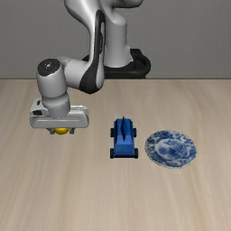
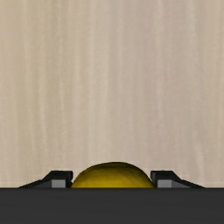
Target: Pick up the lemon and put it on the plate
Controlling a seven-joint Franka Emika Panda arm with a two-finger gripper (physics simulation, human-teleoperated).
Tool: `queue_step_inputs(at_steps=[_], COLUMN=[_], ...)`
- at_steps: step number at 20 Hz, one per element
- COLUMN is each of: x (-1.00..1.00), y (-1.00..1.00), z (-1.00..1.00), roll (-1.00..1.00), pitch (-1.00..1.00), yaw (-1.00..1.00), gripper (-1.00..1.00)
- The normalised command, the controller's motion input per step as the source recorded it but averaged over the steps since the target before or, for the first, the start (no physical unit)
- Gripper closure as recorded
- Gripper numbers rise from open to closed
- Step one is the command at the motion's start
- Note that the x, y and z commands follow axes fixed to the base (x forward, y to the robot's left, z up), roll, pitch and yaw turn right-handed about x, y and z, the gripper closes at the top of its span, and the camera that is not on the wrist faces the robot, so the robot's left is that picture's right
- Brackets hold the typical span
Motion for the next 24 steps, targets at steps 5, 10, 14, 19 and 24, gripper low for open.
queue_step_inputs(at_steps=[5, 10, 14, 19, 24], x=[0.00, 0.00, 0.00, 0.00, 0.00], y=[0.00, 0.00, 0.75, 1.00, 1.00], z=[1.00, 1.00, 0.25, 0.00, 0.00], roll=[0.00, 0.00, 0.00, 0.00, 0.00], pitch=[0.00, 0.00, 0.00, 0.00, 0.00], yaw=[0.00, 0.00, 0.00, 0.00, 0.00], gripper=[1.00, 1.00, 1.00, 1.00, 1.00])
